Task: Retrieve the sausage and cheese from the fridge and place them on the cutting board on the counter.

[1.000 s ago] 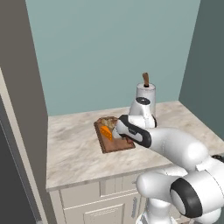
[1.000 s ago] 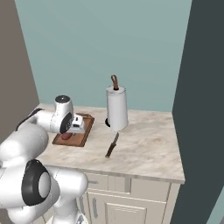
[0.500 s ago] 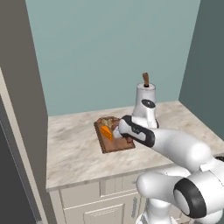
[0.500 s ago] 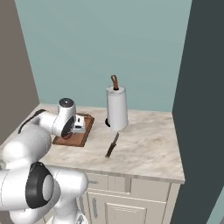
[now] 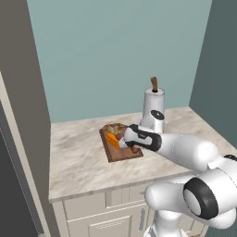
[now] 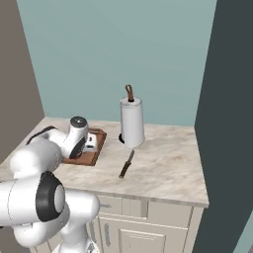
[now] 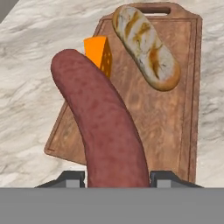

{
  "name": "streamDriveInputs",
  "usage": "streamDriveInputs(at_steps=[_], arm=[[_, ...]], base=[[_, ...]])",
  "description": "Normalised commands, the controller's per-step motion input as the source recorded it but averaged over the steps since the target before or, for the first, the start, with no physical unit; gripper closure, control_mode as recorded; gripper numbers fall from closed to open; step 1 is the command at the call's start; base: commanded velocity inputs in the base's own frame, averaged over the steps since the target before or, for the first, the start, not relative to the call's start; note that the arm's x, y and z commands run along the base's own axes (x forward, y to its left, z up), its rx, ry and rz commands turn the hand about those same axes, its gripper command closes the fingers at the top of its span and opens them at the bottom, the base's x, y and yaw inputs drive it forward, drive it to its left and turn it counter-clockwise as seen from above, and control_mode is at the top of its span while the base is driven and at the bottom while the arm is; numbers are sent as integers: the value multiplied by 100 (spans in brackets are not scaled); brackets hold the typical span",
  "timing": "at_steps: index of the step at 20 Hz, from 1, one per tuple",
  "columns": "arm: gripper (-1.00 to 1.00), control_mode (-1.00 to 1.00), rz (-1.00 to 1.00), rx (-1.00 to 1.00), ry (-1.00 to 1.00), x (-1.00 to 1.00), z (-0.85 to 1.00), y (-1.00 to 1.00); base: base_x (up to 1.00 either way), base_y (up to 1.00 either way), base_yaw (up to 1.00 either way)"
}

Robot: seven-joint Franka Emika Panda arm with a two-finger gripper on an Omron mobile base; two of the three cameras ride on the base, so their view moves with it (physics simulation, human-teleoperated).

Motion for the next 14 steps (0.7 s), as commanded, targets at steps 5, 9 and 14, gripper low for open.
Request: streamDriveInputs(at_steps=[5,9,14], arm=[[100,-100,1,4,0,42,-10,0],[100,-100,1,4,0,30,0,0],[100,-100,1,2,0,6,-1,6]], base=[[0,0,0],[0,0,0],[0,0,0]])
